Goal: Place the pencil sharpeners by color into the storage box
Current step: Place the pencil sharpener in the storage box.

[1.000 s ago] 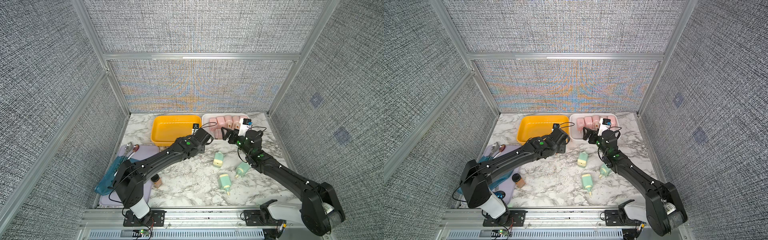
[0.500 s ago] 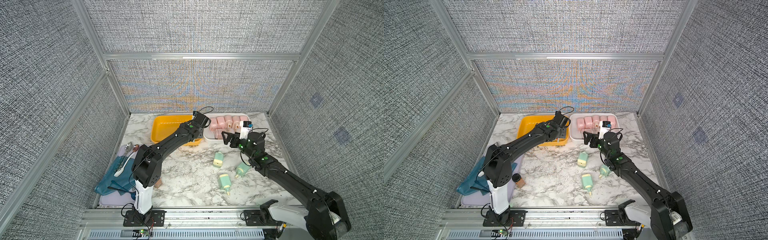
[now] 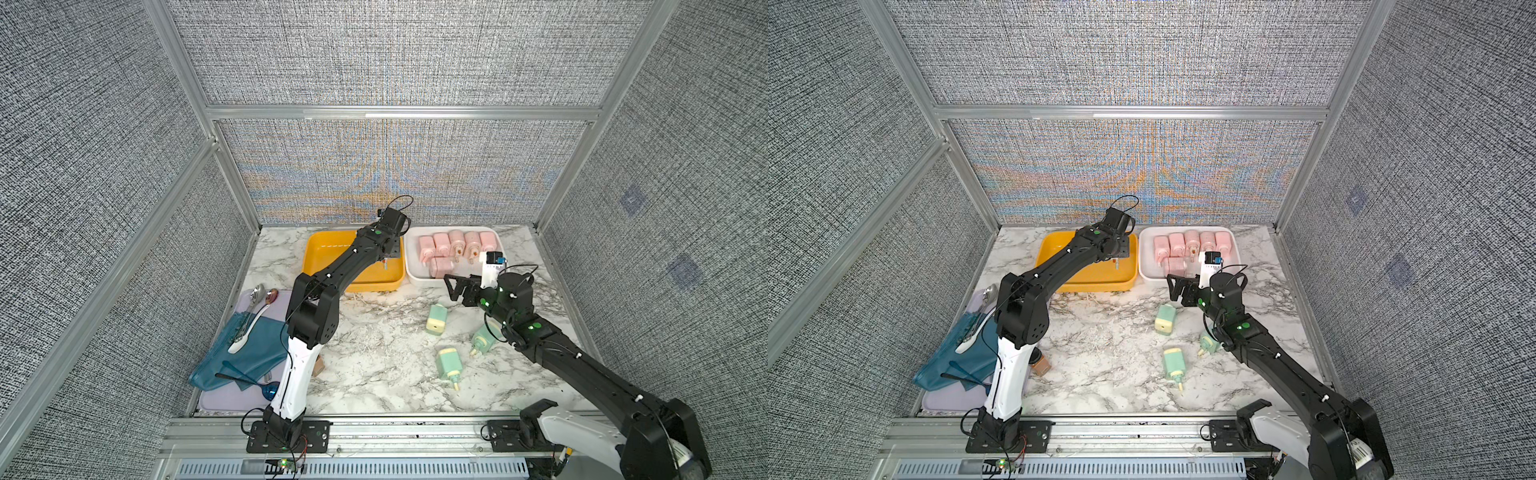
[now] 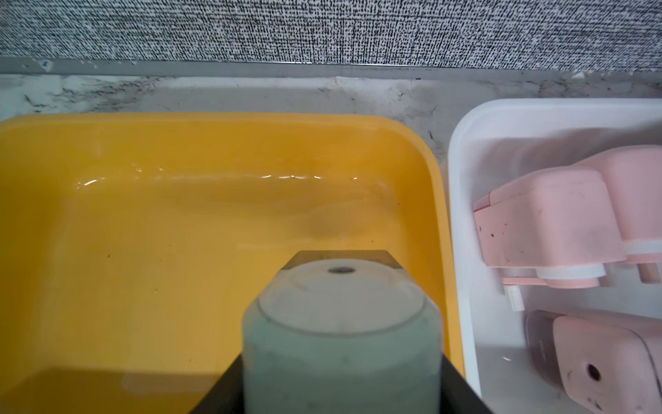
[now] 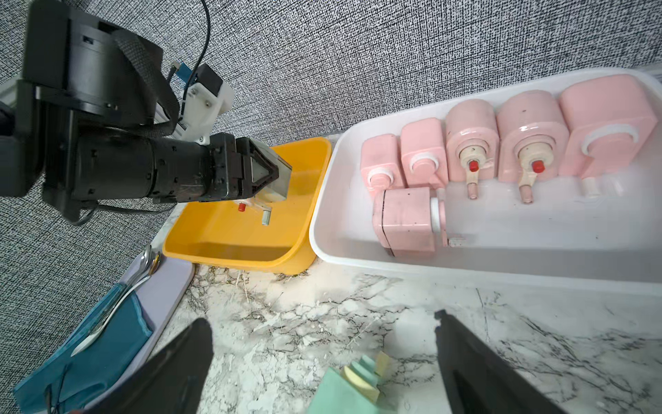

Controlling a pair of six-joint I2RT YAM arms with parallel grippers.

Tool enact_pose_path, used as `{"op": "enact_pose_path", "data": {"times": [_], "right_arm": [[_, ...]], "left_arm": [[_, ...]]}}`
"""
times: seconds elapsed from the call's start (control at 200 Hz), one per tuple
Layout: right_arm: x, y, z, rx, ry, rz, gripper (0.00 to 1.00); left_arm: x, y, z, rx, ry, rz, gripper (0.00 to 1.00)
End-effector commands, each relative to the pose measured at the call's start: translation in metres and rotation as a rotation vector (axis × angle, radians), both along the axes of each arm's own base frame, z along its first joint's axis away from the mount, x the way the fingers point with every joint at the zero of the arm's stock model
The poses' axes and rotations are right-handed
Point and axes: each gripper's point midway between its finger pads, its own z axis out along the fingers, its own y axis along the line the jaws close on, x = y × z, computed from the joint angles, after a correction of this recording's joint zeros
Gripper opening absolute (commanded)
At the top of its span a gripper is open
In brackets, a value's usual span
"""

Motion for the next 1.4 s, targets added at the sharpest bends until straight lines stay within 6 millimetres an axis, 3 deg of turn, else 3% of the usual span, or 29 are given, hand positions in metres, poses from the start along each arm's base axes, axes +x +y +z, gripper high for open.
{"op": "enact_pose_path", "data": {"times": [0.0,0.38,1.101,1.201,1.296,1.391], "right_arm": [[0.0,-0.002,-0.001,0.008,0.0,-0.018,0.99],[0.002,-0.001,-0.004,0.001,0.02,-0.016,0.99],[0.006,0.001,0.001,-0.017,0.025,-0.012,0.99],[0.008,0.002,0.002,-0.018,0.029,-0.009,0.99],[0.008,0.003,0.002,-0.016,0.031,-0.008,0.99],[0.007,0.003,0.0,-0.018,0.033,-0.006,0.99]], "left_arm": [[-0.002,-0.004,-0.011,-0.056,0.036,-0.004,0.0],[-0.003,0.005,-0.035,-0.02,0.061,-0.02,0.03],[0.0,-0.013,-0.061,-0.073,0.133,-0.039,0.09],[0.0,-0.015,-0.066,-0.079,0.144,-0.042,0.16],[-0.001,-0.014,-0.069,-0.073,0.151,-0.04,0.39],[-0.002,-0.013,-0.071,-0.063,0.156,-0.045,0.49]]}}
